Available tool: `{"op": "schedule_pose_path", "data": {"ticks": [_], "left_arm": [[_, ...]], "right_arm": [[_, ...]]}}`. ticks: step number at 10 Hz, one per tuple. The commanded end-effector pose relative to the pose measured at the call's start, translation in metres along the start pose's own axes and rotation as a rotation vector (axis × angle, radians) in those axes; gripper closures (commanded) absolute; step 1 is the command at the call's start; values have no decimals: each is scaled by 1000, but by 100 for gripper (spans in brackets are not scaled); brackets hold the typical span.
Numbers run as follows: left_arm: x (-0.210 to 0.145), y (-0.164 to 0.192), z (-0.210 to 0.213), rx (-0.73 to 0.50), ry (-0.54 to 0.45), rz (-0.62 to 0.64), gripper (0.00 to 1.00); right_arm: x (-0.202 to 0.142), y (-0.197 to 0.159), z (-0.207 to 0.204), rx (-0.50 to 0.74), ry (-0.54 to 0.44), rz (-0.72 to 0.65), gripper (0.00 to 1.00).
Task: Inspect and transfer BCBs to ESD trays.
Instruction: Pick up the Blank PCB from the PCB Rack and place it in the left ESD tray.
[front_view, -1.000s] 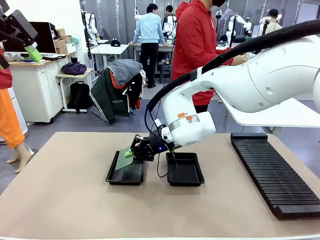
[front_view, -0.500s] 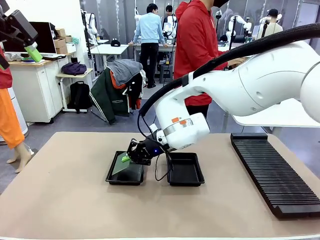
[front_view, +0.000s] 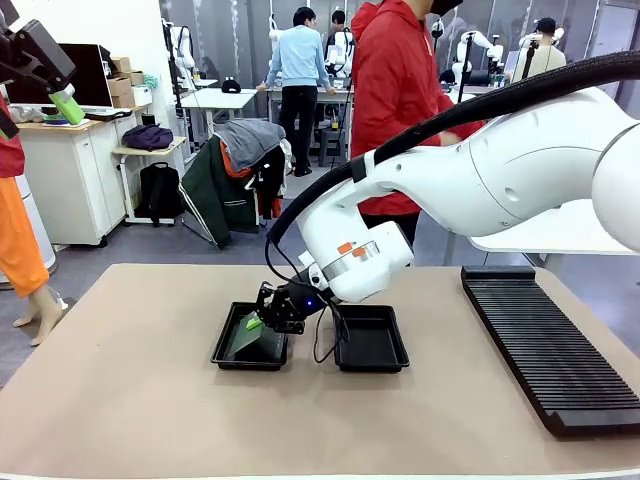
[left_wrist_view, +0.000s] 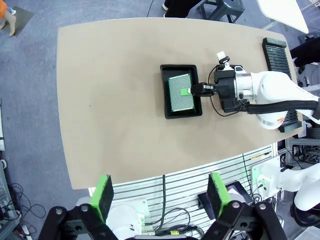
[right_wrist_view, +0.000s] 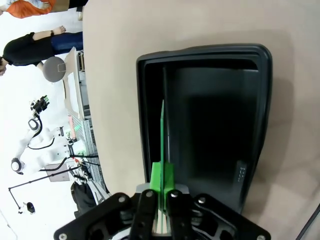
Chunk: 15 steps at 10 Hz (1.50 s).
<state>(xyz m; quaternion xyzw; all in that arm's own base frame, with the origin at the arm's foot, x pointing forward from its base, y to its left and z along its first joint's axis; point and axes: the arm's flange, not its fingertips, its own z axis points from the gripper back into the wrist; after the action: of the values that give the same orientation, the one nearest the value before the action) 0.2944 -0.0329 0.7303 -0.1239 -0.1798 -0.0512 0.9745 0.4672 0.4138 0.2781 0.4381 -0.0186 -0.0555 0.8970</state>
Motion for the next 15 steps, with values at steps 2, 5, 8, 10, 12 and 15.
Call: {"op": "schedule_pose_path", "data": {"ticks": [2, 5, 8, 10, 12, 15], "left_arm": [[-1, 0, 0, 0, 0, 2, 0], [-1, 0, 0, 0, 0, 2, 0], [-1, 0, 0, 0, 0, 2, 0], [-1, 0, 0, 0, 0, 2, 0], [-1, 0, 0, 0, 0, 2, 0], [-1, 0, 0, 0, 0, 2, 0]], "right_arm": [[8, 9, -13, -39, 9, -9, 97], [1, 1, -2, -13, 1, 1, 97], [1, 1, -2, -13, 1, 1, 97], [3, 3, -3, -32, 1, -11, 86], [-2, 12, 5, -86, -20, -27, 66], [-5, 36, 12, -183, -17, -2, 40]]}}
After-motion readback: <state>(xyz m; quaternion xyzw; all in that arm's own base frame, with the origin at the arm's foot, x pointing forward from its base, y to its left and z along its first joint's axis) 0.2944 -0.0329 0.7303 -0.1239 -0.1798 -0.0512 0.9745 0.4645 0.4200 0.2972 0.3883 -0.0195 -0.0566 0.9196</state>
